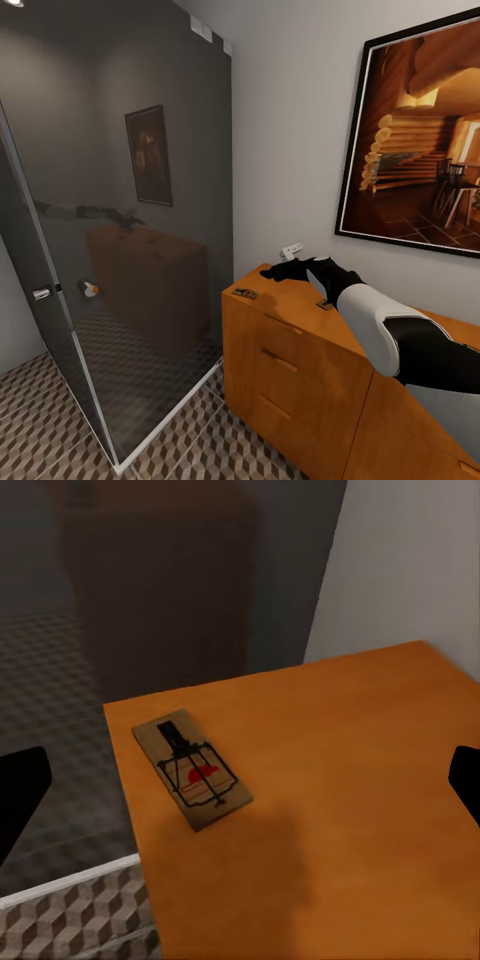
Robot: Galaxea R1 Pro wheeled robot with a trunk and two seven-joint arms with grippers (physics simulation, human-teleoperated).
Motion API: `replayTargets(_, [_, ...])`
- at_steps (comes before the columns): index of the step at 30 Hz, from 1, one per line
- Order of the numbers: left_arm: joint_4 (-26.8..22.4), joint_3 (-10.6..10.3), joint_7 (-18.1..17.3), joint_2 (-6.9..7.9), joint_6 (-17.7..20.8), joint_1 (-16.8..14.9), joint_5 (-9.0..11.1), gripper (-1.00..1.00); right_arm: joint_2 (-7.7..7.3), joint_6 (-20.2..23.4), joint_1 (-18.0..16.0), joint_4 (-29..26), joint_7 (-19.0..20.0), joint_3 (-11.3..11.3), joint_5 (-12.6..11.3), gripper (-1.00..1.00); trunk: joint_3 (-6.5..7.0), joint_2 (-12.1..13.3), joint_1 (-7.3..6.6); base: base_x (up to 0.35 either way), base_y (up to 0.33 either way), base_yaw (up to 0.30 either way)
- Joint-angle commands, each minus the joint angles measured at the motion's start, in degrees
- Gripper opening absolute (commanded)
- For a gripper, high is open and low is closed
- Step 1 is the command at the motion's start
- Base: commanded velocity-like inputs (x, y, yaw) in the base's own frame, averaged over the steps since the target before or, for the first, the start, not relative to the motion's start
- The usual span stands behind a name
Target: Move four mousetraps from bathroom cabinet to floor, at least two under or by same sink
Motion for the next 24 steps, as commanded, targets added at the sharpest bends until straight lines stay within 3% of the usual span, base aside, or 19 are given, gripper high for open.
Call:
replayTargets(1, [0.0,0.0,0.0,0.01,-0.2,0.0,-0.1,1.0,0.02,0.3,0.0,-0.1,0.4,0.1,0.2,1.0,-0.07,0.0,0.0,0.0,0.0,0.0])
replayTargets(24, [0.0,0.0,0.0,-0.09,-0.1,0.0,0.0,1.0,0.0,0.4,0.0,0.8,1.5,0.1,0.2,1.0,-0.07,0.0,0.0,0.002,0.0,0.0])
